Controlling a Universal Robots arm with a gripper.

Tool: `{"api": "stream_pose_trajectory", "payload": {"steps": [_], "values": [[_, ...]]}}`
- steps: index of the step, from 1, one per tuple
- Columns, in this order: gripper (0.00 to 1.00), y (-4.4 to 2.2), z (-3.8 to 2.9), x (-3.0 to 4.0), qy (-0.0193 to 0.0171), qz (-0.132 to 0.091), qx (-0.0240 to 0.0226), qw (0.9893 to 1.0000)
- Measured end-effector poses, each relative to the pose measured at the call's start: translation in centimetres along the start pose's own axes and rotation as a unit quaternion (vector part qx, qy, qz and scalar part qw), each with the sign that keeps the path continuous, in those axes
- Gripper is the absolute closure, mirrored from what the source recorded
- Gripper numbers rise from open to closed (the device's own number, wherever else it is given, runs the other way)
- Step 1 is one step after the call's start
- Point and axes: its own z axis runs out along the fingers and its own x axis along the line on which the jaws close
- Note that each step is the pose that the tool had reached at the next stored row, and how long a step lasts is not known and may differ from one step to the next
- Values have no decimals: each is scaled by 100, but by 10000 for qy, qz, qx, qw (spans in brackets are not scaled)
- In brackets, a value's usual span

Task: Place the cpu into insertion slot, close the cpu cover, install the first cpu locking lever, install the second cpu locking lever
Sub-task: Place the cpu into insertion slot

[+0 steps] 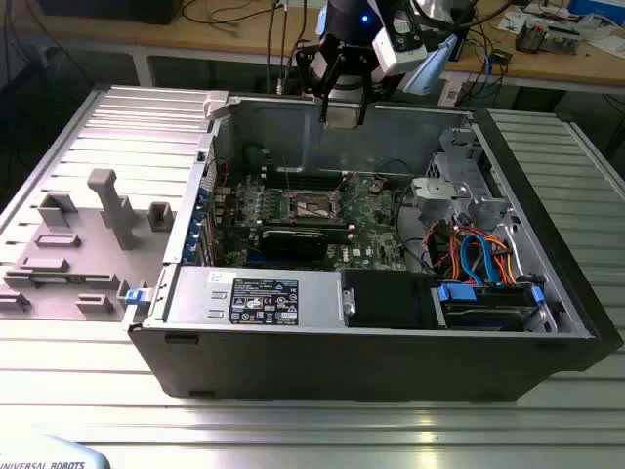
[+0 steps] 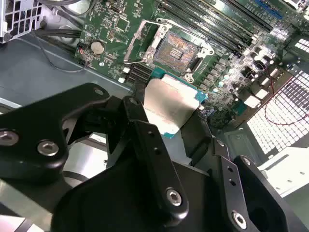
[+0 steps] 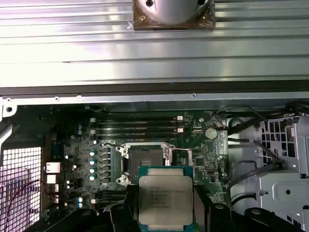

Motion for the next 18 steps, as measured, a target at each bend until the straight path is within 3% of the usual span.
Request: {"api": "stream_pose_trajectory", "payload": {"steps": [6,9,12,18], "values": [[46,0,0,0,-6,61,-1,10000],[46,0,1,0,-20,224,-4,9997],[46,0,2,0,-41,459,-9,9989],[46,0,4,0,-62,694,-13,9976]]}}
